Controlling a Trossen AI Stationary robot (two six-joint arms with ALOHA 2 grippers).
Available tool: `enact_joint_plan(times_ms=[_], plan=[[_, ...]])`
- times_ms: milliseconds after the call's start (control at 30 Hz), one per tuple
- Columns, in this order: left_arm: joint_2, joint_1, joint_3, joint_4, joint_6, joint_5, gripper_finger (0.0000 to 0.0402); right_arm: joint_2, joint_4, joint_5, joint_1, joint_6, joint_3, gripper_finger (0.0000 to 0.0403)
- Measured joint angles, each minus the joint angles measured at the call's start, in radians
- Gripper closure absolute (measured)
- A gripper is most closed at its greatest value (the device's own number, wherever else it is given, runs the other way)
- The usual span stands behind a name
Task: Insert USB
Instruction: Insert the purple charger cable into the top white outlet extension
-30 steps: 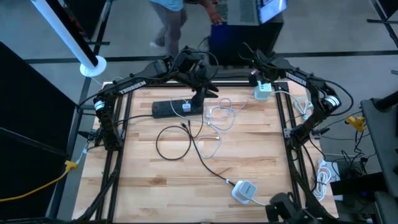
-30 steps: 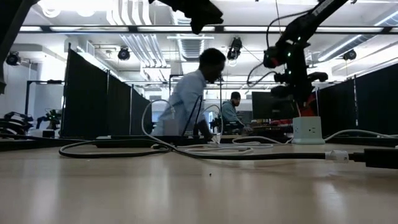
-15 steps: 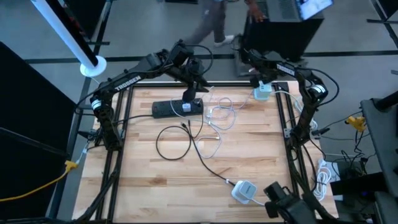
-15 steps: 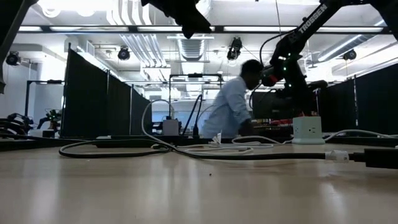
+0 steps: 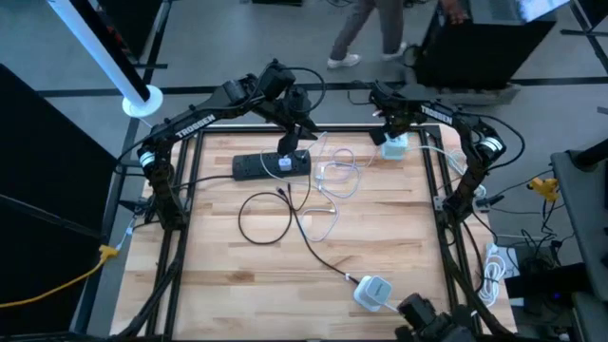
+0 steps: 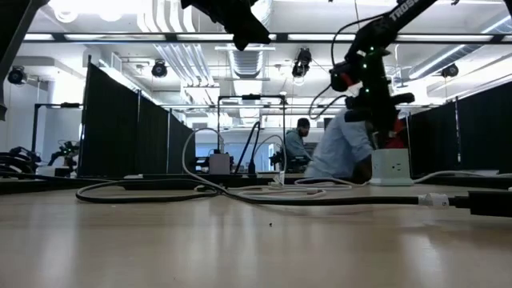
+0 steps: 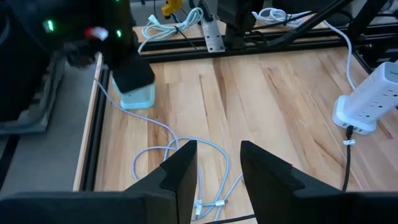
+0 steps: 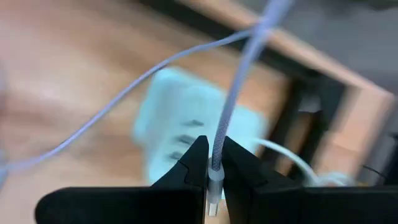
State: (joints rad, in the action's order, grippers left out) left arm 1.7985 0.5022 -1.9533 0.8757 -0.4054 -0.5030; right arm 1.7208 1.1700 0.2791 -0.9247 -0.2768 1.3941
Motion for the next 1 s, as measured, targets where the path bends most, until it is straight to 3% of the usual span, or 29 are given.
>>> enact_joint_plan(times_ms=[167, 433, 733, 1000], plan=[[0.0, 0.0, 0.0, 0.0, 0.003, 0.0, 0.0287, 0.001, 0.001, 0.132, -0.053, -0.059, -0.002, 0.0388], [0.001, -0.002, 0.0, 0.011, 0.003, -0.005, 0.0296, 0.107, -0.011, 0.152, -0.093, -0.016, -0.01, 0.0388], [0.001, -0.001, 0.0, 0.042, 0.006, -0.006, 0.0288, 0.111, -0.04, 0.023, -0.034, 0.079, -0.006, 0.0388], [0.001, -0.001, 0.0, 0.03, 0.023, -0.006, 0.0287, 0.05, -0.002, -0.253, -0.035, 0.17, -0.01, 0.0388]])
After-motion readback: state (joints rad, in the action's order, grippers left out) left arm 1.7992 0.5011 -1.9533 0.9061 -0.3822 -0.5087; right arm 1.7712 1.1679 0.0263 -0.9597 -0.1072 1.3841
